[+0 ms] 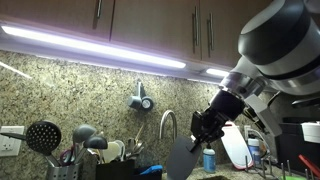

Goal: Take the spatula out of the utensil holder and place it on the counter

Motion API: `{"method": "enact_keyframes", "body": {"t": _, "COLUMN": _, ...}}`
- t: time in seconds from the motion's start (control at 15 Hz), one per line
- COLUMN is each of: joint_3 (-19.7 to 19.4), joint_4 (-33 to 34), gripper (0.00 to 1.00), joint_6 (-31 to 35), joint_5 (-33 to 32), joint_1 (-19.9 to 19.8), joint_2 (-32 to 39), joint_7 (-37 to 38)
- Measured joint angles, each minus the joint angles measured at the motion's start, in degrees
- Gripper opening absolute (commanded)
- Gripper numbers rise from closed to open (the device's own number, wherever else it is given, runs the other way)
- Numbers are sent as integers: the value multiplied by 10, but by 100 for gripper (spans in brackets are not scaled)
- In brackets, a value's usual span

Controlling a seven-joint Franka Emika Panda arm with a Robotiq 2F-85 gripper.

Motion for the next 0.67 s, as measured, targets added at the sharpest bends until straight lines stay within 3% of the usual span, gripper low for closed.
{"method": "enact_keyframes", "body": {"t": 0.2, "joint_3": -66, "joint_4": 12, "gripper": 1, "joint_6": 37, "joint_5": -21, "joint_1": 64, "joint_2": 39, "joint_7": -1}}
{"method": "enact_keyframes", "body": {"t": 0.67, "joint_3": -217, "joint_4": 78, "gripper": 1, "joint_6": 44, "joint_5": -33, "joint_1": 216, "joint_2": 64, "joint_7": -2}}
